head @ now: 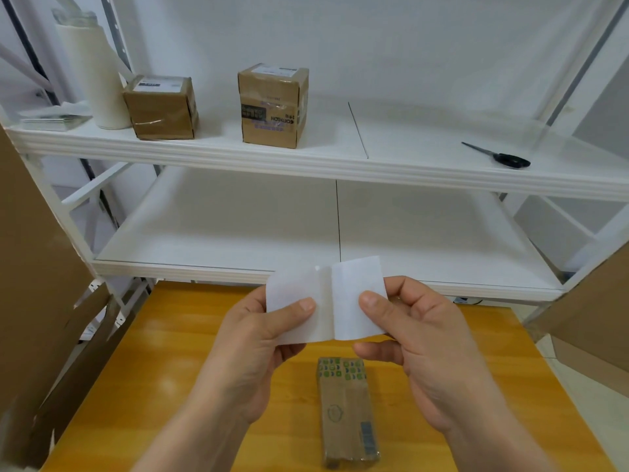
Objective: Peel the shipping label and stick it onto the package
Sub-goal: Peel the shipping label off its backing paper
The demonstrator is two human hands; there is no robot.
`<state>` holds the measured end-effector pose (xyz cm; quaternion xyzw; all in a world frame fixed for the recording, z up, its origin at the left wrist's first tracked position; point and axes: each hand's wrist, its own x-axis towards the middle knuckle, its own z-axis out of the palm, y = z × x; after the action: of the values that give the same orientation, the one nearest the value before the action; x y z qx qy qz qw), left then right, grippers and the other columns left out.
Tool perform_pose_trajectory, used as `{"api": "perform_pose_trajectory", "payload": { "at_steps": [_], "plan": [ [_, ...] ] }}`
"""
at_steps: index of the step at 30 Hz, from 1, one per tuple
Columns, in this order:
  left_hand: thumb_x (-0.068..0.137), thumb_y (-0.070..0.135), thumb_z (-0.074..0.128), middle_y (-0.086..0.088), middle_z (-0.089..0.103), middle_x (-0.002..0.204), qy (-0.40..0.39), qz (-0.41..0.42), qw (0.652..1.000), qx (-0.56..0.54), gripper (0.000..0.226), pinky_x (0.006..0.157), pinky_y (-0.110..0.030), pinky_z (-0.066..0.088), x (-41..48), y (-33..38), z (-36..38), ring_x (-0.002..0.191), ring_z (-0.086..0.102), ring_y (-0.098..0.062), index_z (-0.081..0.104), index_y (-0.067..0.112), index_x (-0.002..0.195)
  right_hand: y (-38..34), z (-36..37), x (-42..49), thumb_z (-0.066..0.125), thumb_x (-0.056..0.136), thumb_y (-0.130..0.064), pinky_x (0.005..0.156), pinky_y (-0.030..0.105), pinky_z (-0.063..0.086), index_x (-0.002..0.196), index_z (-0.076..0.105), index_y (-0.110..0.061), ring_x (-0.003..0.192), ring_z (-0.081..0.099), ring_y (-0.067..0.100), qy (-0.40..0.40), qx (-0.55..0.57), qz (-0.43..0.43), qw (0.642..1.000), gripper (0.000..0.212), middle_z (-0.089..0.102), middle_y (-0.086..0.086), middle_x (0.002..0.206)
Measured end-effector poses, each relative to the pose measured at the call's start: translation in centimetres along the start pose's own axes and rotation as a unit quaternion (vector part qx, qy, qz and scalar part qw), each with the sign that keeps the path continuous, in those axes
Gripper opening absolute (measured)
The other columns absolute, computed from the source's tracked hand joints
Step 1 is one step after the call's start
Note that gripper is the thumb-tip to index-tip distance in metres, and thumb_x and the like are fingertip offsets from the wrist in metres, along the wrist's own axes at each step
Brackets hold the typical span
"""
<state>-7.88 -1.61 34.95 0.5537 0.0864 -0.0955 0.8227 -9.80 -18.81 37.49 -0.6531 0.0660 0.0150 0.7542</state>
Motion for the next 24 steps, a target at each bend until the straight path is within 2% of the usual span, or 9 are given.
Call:
{"api": "perform_pose_trajectory", "payload": {
  "at_steps": [7,9,13,17,24],
  "plan": [
    [0.081,0.005,0.069,-0.002,0.078,0.096,0.03,0.011,0.998,0.052,0.025,0.072,-0.034,0.05,0.9,0.0,-1.2,0.085,0.068,-0.021,0.072,0.017,0.103,-0.4,-0.8,0.6,0.066,0.088,-0.012,0.05,0.028,0.06,0.094,0.072,-0.011,0.071,0.071,0.015,0.008,0.025,0.011,1.0,0.008,0.079,0.004,0.087],
    [0.078,0.004,0.072,-0.004,0.078,0.097,0.025,0.013,0.998,0.058,0.027,0.074,-0.036,0.049,1.1,-0.2,-1.3,0.086,0.068,-0.023,0.071,0.014,0.103,-0.3,-0.8,0.7,0.066,0.088,-0.012,0.048,0.028,0.059,0.093,0.072,-0.01,0.069,0.07,0.015,0.002,0.033,0.018,0.999,0.008,0.078,0.004,0.085],
    [0.065,0.008,0.079,-0.005,0.076,0.091,0.006,0.006,0.998,0.066,0.037,0.069,-0.034,0.049,1.3,-0.6,-1.3,0.084,0.067,-0.023,0.07,0.009,0.101,-0.3,-0.8,0.9,0.067,0.086,-0.012,0.046,0.028,0.058,0.09,0.072,-0.01,0.067,0.068,0.018,-0.008,0.042,0.022,0.999,0.007,0.076,0.005,0.083],
    [0.062,0.014,0.078,-0.002,0.078,0.091,0.018,0.006,0.998,0.063,0.037,0.07,-0.034,0.049,1.4,-0.6,-1.4,0.082,0.069,-0.021,0.074,0.015,0.099,-0.4,-1.2,1.2,0.068,0.084,-0.01,0.046,0.027,0.058,0.095,0.071,-0.008,0.067,0.07,0.019,0.008,0.034,0.014,0.999,0.011,0.078,0.007,0.082],
    [0.078,0.004,0.073,-0.003,0.079,0.088,0.044,0.004,0.994,0.096,0.022,0.065,-0.034,0.052,2.0,-1.2,-1.8,0.083,0.069,-0.025,0.075,0.017,0.096,0.1,-2.0,2.1,0.069,0.086,-0.008,0.047,0.027,0.059,0.095,0.07,-0.008,0.071,0.072,0.024,0.047,0.007,0.022,0.999,0.009,0.079,0.012,0.088]
  ]
}}
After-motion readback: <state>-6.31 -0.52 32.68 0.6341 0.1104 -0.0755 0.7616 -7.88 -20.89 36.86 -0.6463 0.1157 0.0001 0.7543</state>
